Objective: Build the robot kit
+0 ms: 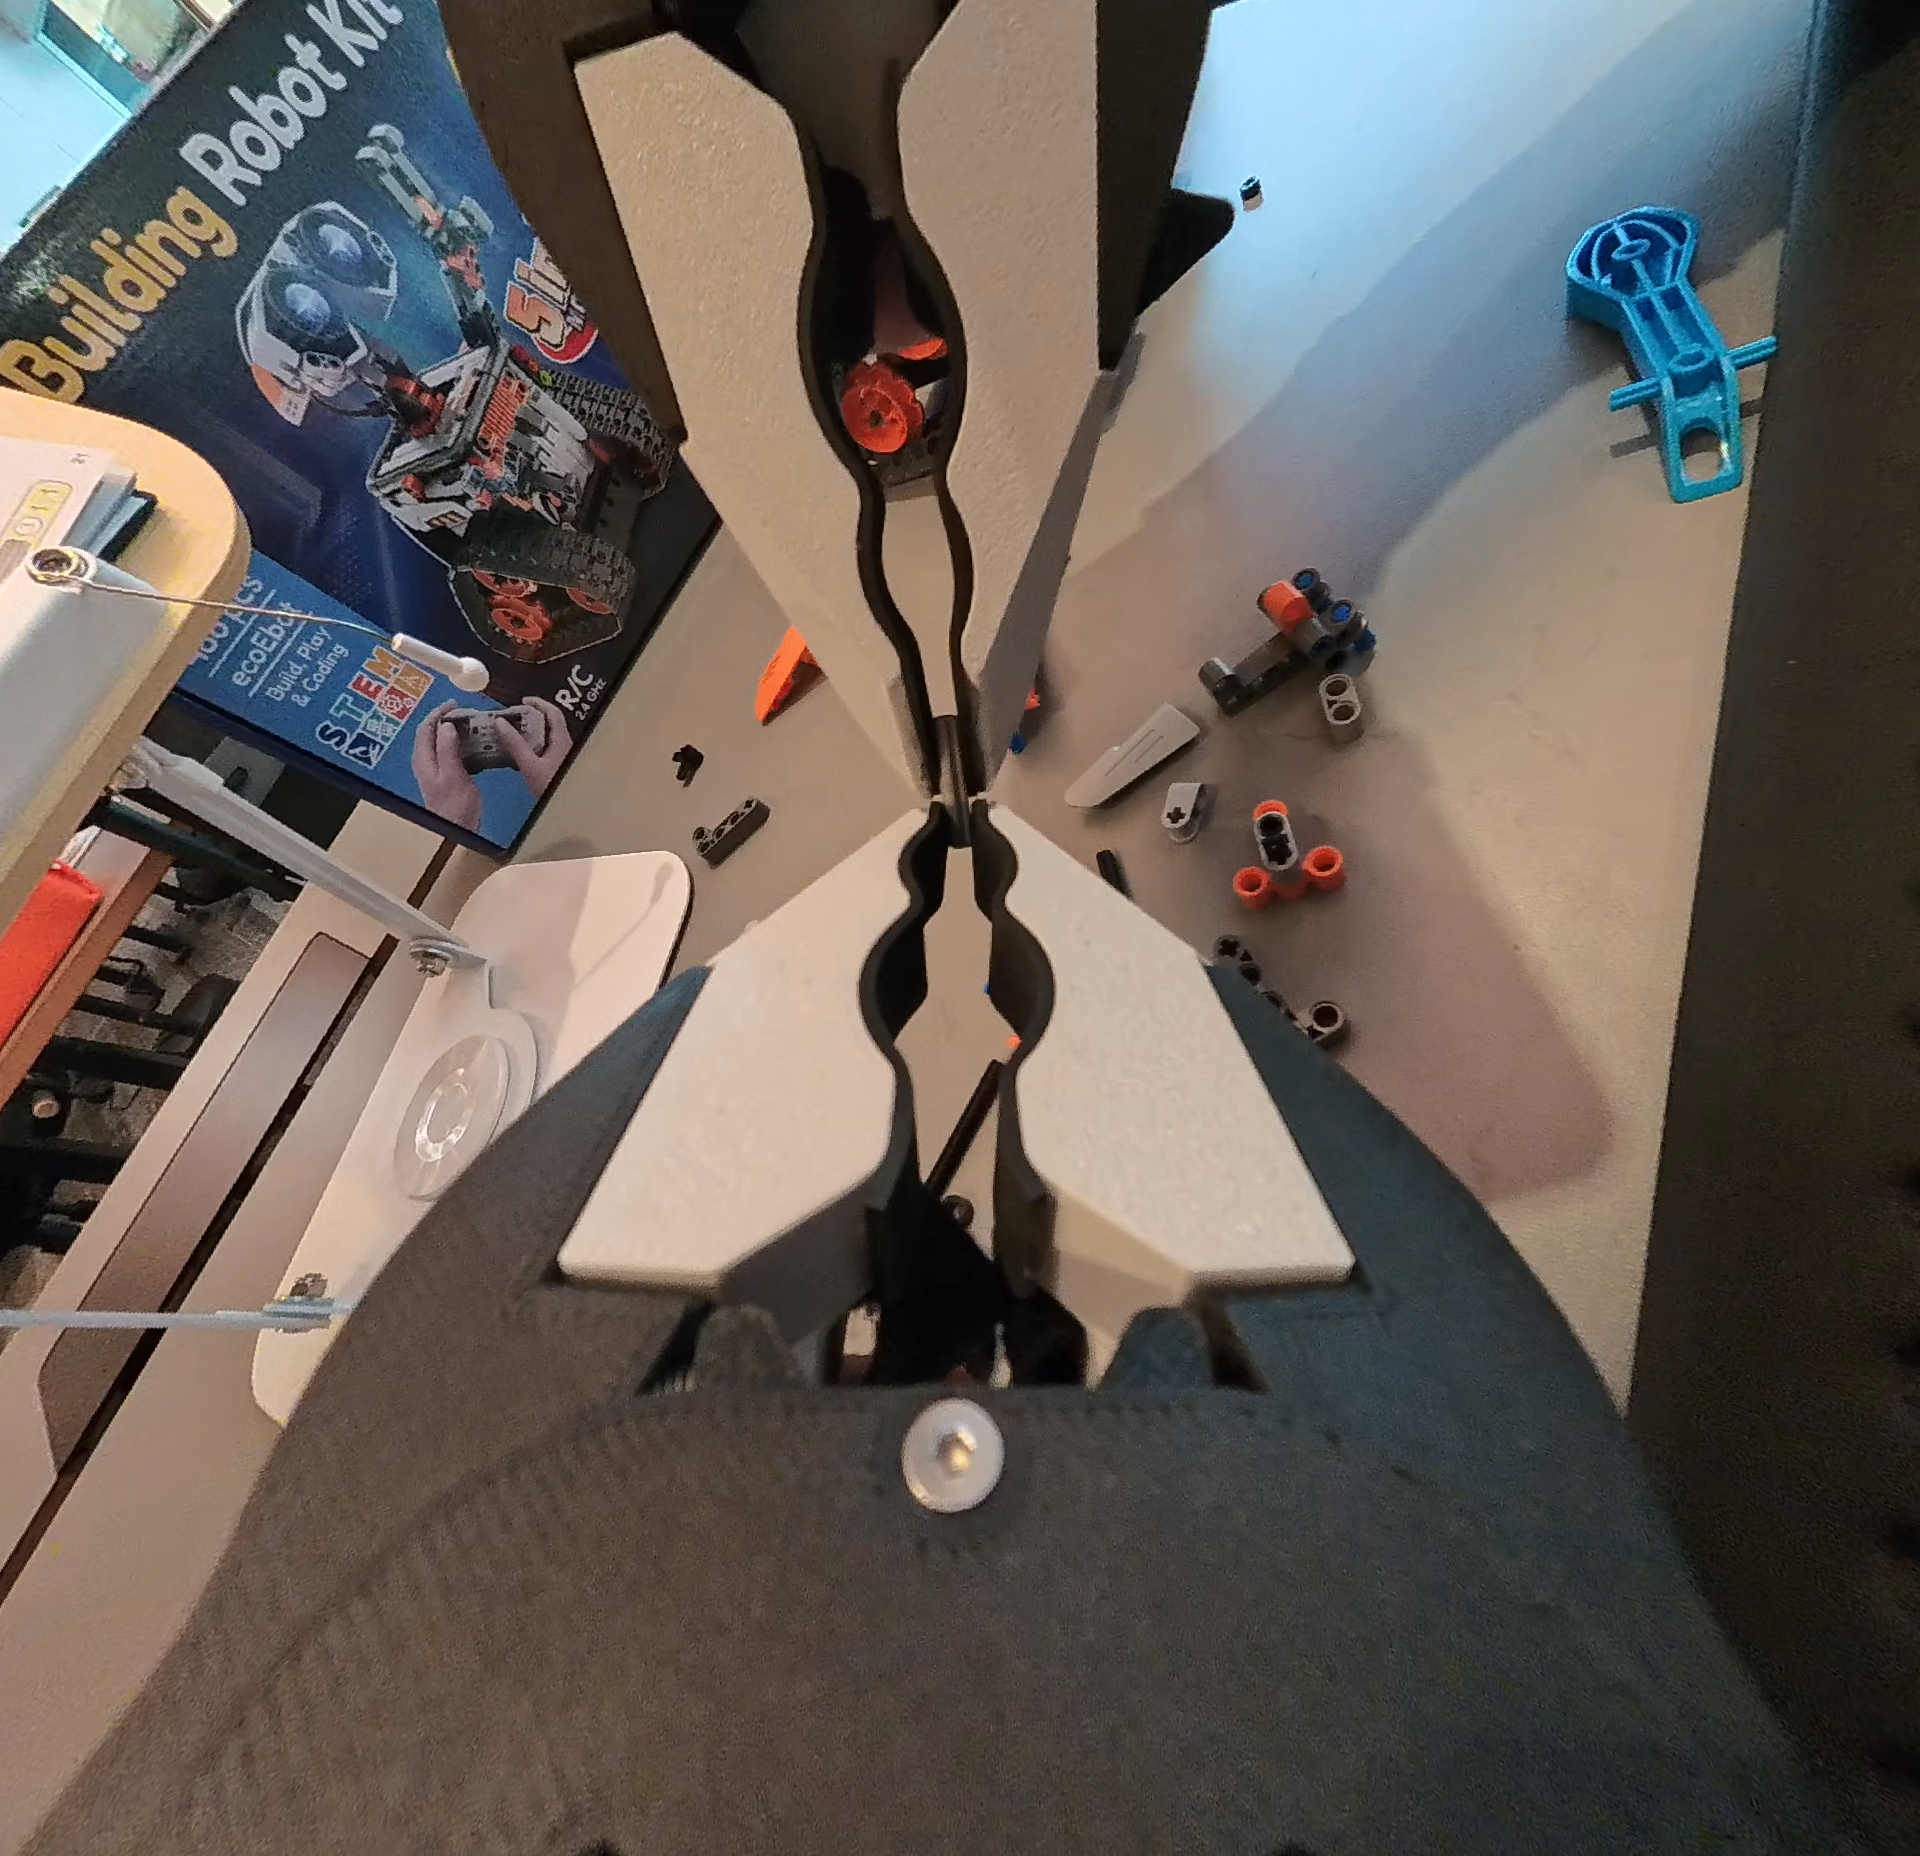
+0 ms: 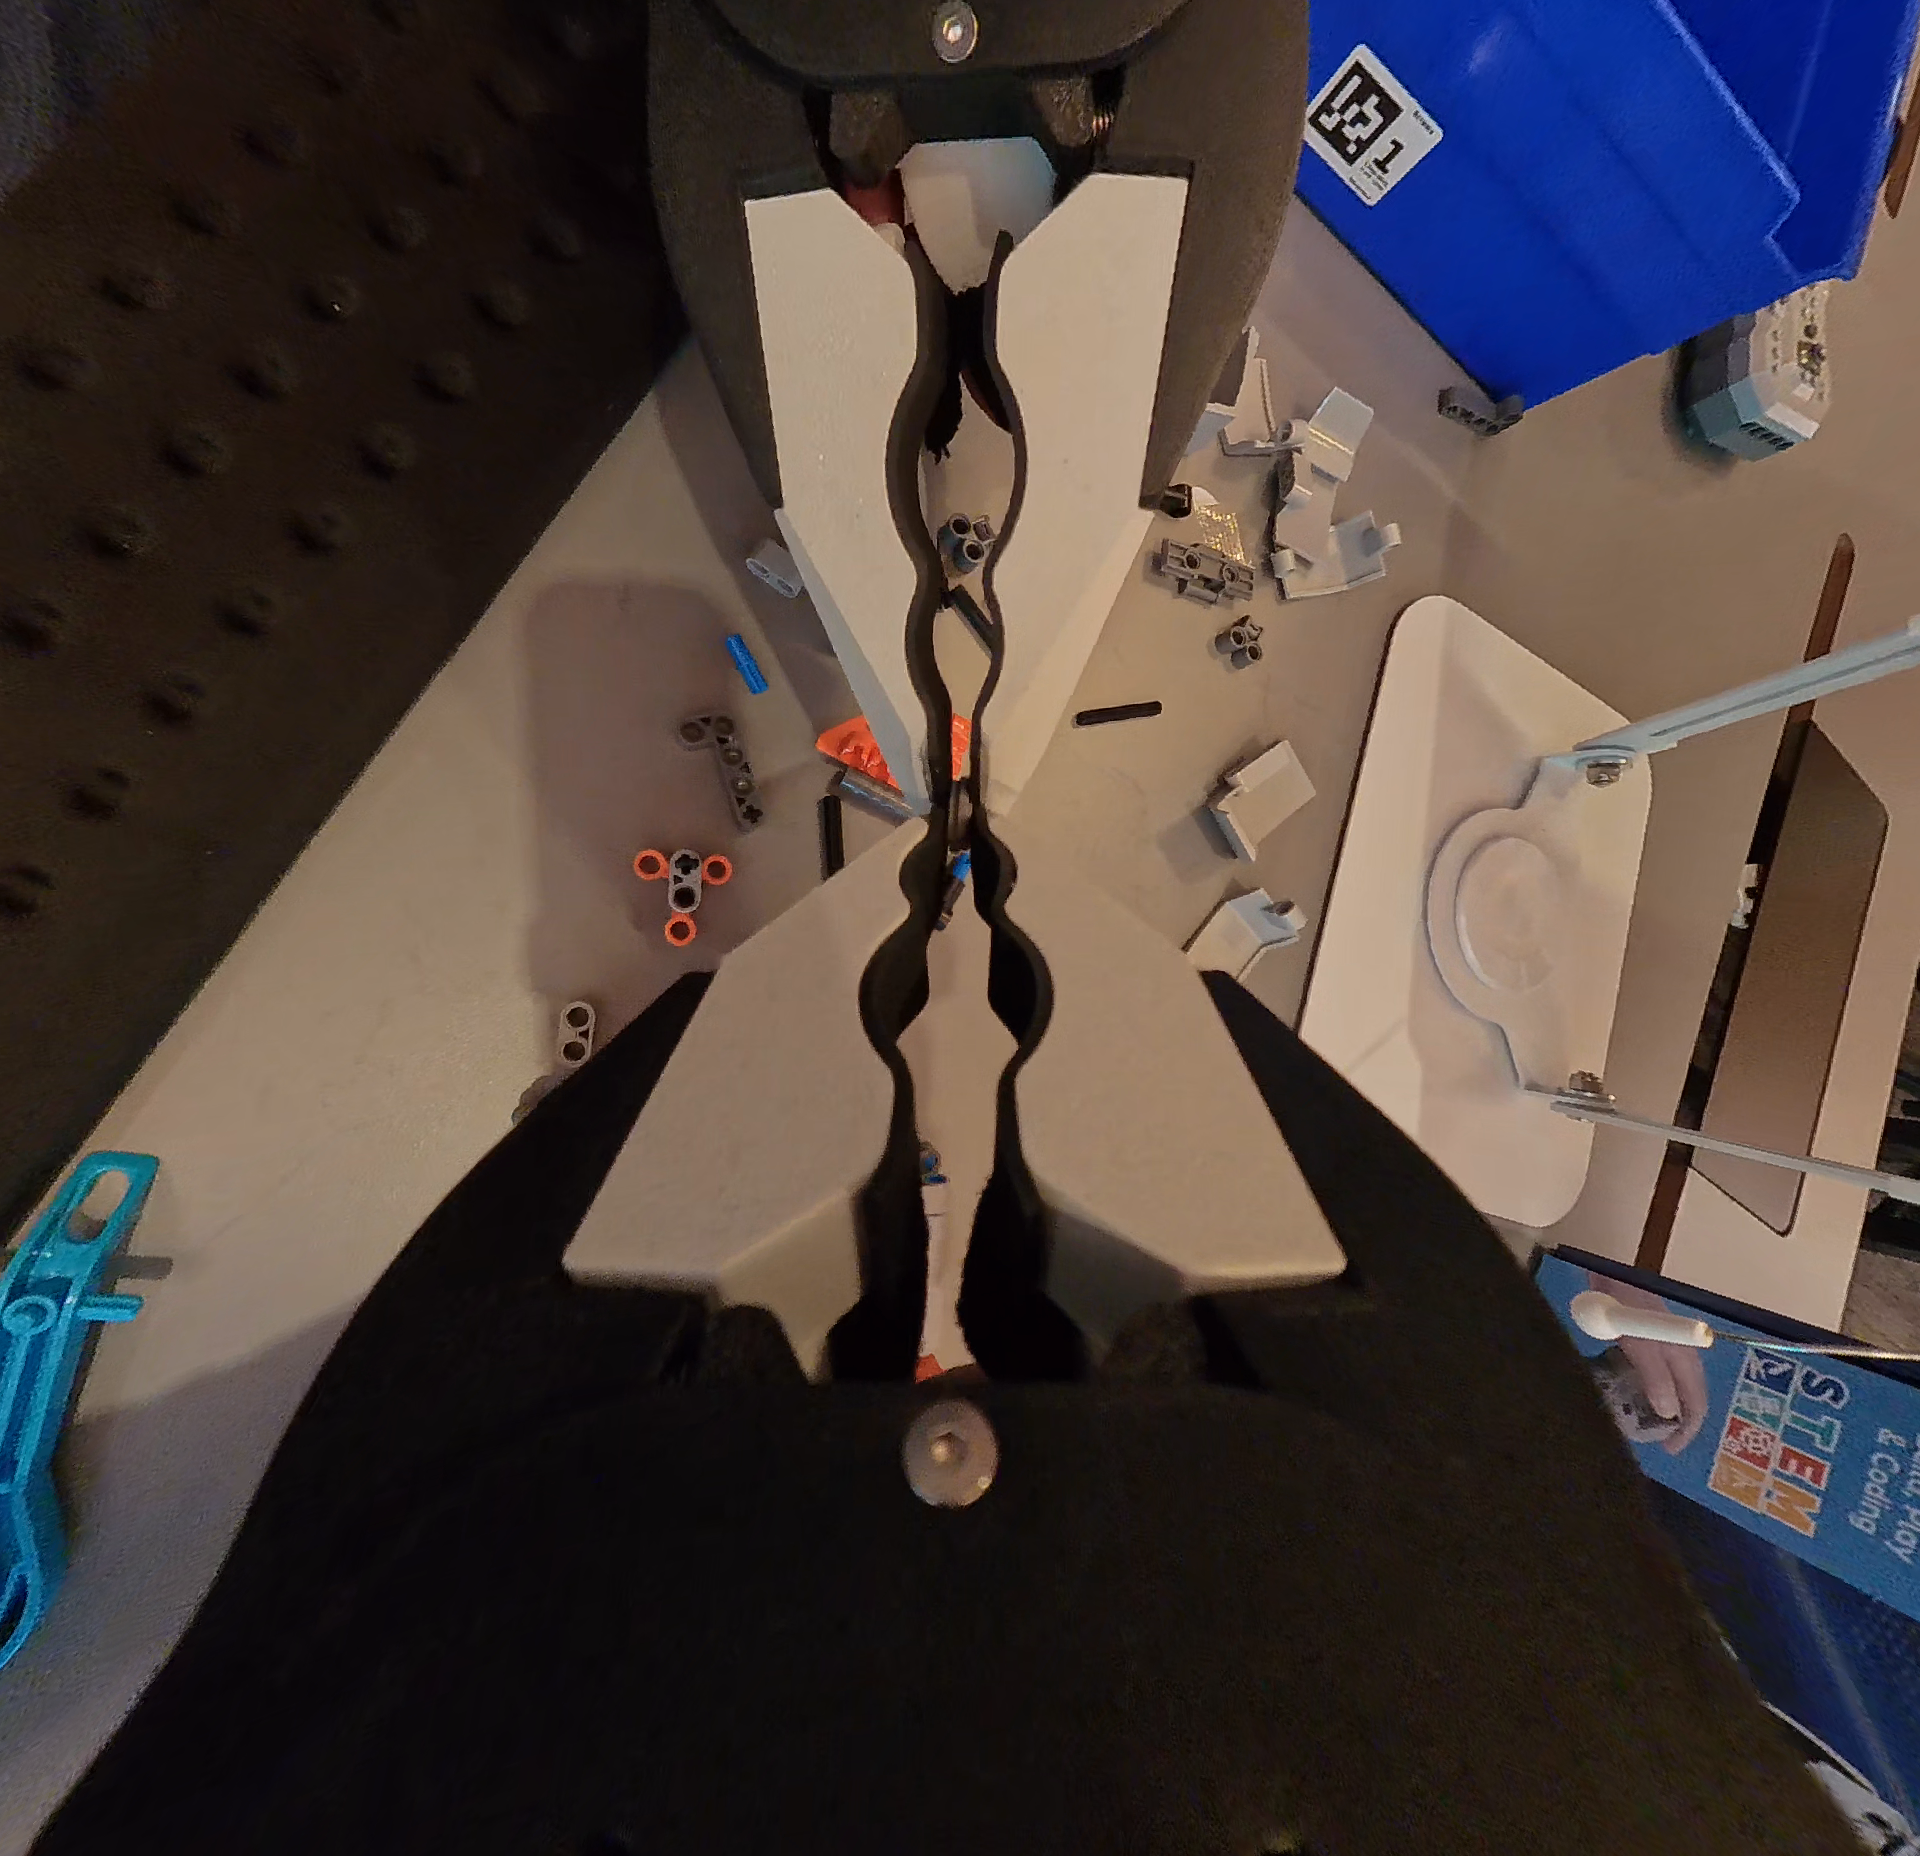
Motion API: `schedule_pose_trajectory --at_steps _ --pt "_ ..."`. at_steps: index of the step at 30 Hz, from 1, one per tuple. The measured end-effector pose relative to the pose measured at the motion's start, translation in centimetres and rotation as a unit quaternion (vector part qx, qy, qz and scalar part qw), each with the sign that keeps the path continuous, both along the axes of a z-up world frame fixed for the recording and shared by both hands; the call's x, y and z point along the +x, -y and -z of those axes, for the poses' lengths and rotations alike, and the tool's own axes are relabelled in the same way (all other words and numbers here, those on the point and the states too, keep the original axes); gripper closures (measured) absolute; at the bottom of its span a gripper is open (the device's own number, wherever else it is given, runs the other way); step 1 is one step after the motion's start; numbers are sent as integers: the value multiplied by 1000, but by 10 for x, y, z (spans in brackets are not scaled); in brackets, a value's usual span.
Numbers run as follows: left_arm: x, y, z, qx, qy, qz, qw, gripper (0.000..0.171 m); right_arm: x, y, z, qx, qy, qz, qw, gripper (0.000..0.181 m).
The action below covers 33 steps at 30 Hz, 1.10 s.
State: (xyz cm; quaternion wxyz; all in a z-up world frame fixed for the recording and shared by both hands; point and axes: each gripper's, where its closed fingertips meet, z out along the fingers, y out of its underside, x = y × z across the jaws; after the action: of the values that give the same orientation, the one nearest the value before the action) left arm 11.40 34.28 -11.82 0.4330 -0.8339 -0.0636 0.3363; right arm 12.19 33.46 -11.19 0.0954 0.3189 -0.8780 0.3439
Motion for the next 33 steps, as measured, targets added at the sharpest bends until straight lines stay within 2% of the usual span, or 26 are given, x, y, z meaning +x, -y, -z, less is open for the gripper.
schedule_pose_trajectory --at_steps 20,33 --pt "2 3 6 -4 24 5 1000 169 2 2 2 -4 -4 -7 1000 180" --pt "1 4 1 29 47 3 998 170 2 6 -3 -25 -4 -9 1000 180"
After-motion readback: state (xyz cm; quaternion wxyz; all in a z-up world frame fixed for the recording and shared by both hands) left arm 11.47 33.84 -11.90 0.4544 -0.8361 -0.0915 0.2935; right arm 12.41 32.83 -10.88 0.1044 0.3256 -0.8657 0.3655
